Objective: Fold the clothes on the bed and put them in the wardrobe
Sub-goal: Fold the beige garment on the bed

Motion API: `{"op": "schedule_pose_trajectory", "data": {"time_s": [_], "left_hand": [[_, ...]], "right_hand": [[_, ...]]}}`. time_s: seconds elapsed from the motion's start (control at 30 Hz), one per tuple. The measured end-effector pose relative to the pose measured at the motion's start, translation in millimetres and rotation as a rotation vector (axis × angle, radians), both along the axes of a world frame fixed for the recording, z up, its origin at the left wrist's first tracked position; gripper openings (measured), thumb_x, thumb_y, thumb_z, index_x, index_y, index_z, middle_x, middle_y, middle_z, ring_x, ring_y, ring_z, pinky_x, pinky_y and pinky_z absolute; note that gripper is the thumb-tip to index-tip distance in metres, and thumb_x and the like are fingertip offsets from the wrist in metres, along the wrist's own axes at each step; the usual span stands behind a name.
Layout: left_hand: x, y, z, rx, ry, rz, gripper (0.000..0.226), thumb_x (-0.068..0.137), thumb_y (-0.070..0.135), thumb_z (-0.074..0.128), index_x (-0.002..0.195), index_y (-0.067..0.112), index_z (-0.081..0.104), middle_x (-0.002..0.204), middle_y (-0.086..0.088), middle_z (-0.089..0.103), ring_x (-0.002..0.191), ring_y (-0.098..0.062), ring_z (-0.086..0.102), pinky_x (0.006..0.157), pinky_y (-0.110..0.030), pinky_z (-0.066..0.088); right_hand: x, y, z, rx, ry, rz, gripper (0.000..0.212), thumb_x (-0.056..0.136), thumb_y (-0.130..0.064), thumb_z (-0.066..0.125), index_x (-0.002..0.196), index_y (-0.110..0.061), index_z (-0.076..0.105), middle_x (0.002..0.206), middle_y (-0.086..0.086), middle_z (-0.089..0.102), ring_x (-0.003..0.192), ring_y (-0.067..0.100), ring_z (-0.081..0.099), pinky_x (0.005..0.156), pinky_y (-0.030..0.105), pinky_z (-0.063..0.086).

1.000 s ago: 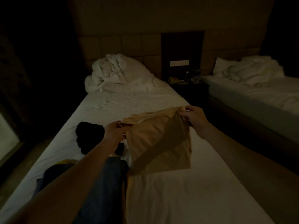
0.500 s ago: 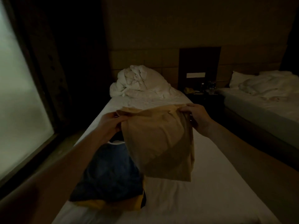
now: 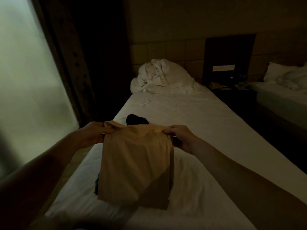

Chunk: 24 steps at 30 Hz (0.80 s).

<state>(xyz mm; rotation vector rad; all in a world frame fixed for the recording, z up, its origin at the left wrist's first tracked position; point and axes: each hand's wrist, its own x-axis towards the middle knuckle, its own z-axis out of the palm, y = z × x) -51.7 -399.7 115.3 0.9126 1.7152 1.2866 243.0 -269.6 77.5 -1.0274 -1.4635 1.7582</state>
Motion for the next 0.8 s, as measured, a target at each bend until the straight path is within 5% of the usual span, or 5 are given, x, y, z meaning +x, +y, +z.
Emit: {"op": "schedule_pose_trajectory", "data": {"time_s": [0.17, 0.33, 0.5, 0.7, 0.8], "left_hand": [[-31, 28, -39, -0.101, 0.018, 0.052, 0.035, 0.086, 0.006, 0.068, 0.118, -0.006, 0.061, 0.119, -0.024, 0.064, 0.107, -0.036, 0.065, 0.091, -0.049, 0.053], [-43, 72, -78, -0.122, 0.092, 0.190, 0.036, 0.084, 0.008, 0.073, 0.109, -0.014, 0.061, 0.104, -0.027, 0.065, 0.097, -0.037, 0.064, 0.088, -0.047, 0.052], [-68, 95, -109, -0.259, 0.111, 0.139, 0.028, 0.082, 0.004, 0.074, 0.108, -0.003, 0.066, 0.112, -0.028, 0.064, 0.104, -0.043, 0.063, 0.094, -0.056, 0.050], [-88, 124, -128, -0.287, 0.127, 0.157, 0.019, 0.079, 0.001, 0.075, 0.094, 0.009, 0.068, 0.105, -0.020, 0.068, 0.087, -0.031, 0.069, 0.067, -0.034, 0.061], [-93, 134, -134, -0.293, 0.172, 0.149, 0.021, 0.076, 0.002, 0.077, 0.094, 0.010, 0.071, 0.100, -0.018, 0.071, 0.085, -0.031, 0.070, 0.072, -0.039, 0.060]], "right_hand": [[-38, 35, -41, -0.034, -0.076, 0.017, 0.017, 0.085, -0.011, 0.073, 0.095, -0.008, 0.059, 0.088, 0.011, 0.060, 0.074, 0.022, 0.059, 0.065, 0.035, 0.048], [-75, 85, -79, 0.011, -0.165, -0.005, 0.018, 0.088, -0.011, 0.067, 0.105, -0.015, 0.060, 0.111, 0.008, 0.062, 0.103, 0.025, 0.060, 0.074, 0.035, 0.049], [-102, 124, -118, 0.045, -0.244, 0.030, 0.021, 0.086, -0.006, 0.068, 0.104, -0.014, 0.062, 0.107, 0.002, 0.061, 0.096, 0.012, 0.057, 0.069, 0.022, 0.047], [-123, 159, -134, 0.186, -0.298, 0.084, 0.027, 0.082, -0.010, 0.074, 0.107, -0.015, 0.065, 0.106, 0.000, 0.064, 0.099, 0.014, 0.061, 0.078, 0.024, 0.050], [-127, 172, -131, 0.285, -0.325, 0.115, 0.027, 0.079, -0.008, 0.076, 0.103, -0.016, 0.066, 0.098, -0.002, 0.066, 0.092, 0.010, 0.062, 0.072, 0.020, 0.049]]}}
